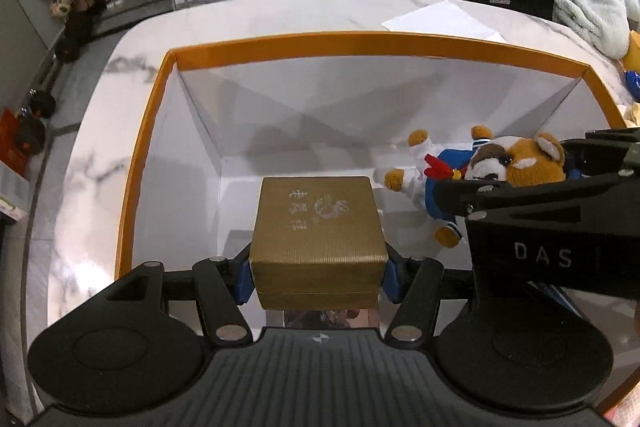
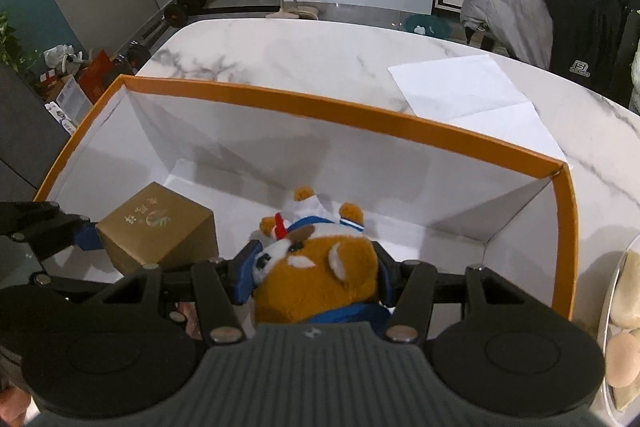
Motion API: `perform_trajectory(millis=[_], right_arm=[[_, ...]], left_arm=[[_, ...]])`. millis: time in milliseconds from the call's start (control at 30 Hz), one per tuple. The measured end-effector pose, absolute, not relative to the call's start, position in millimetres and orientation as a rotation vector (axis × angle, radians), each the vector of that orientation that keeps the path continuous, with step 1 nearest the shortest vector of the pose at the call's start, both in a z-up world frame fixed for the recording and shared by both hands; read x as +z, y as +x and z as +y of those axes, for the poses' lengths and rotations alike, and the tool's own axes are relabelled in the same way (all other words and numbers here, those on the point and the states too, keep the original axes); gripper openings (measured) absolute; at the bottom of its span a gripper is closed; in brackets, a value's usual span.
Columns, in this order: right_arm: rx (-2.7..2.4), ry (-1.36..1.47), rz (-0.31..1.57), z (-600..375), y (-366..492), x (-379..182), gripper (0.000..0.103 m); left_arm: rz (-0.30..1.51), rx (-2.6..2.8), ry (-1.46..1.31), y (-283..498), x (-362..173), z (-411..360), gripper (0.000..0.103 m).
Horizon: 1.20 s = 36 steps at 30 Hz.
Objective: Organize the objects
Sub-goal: 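Lower gold box into orange box with left tool while right tool drops plush dog in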
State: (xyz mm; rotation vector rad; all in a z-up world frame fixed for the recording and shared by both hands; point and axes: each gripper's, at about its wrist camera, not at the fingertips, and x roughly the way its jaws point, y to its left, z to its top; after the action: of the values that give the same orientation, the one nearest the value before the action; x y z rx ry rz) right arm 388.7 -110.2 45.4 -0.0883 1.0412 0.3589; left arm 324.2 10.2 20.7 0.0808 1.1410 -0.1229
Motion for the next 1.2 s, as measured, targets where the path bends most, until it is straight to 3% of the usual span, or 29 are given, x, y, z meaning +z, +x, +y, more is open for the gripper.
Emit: perform_trajectory(millis=[867,967,1200], right_arm=[[0.321,0.006,1.136,-114.9,393.7,25.4,0.063],[0.312,0.008,1.138,-115.6,393.2,25.4,0.069],[0.288,-0.006,1.106,-116.9,390.8,31.1,0.095]], left_arm=[[1.196,-0.119,0.107,332.1,14.4,6.3,0.068],[1.198,-0.122,0.099,332.4,14.0,7.5,0.068],[1.193,-0.158,0.087,331.9,13.9,7.5,0.073]])
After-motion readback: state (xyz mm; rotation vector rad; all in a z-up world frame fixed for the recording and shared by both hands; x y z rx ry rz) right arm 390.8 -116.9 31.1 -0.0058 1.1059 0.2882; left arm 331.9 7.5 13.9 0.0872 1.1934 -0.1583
